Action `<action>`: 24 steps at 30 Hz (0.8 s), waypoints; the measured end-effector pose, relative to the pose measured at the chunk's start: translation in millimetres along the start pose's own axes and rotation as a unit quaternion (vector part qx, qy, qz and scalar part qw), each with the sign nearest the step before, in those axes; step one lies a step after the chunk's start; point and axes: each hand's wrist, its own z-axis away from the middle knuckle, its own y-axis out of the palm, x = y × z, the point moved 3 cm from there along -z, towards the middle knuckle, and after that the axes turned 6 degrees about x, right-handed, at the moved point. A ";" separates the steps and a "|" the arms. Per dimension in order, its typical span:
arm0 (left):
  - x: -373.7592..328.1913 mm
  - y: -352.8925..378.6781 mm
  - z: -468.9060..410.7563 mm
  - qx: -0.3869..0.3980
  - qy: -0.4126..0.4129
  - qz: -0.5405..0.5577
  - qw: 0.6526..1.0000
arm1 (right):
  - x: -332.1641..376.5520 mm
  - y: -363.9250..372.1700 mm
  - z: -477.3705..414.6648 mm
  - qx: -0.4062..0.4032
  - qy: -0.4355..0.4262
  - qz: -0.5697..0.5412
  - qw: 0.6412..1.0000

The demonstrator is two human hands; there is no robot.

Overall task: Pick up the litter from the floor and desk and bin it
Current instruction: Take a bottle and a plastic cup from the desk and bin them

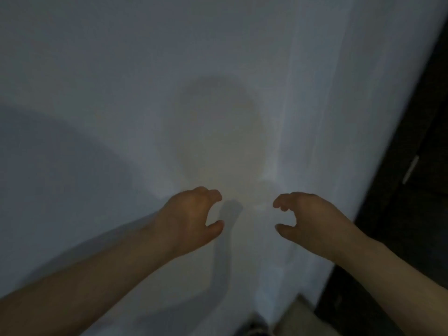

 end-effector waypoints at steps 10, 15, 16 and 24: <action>-44.8 -170.4 95.8 -0.145 -0.168 -0.127 0.967 | 101.6 -146.9 21.6 -0.126 -0.260 -0.019 0.957; -57.0 -220.2 176.9 -0.172 -0.264 -0.184 0.931 | 169.4 -178.3 50.6 -0.137 -0.364 -0.037 0.921; -59.4 -229.4 194.1 -0.178 -0.283 -0.197 0.922 | 183.5 -181.0 58.3 -0.140 -0.385 -0.040 0.911; -93.6 -280.6 355.7 -0.189 -0.435 -0.265 0.839 | 310.4 -179.1 144.9 -0.128 -0.545 -0.068 0.826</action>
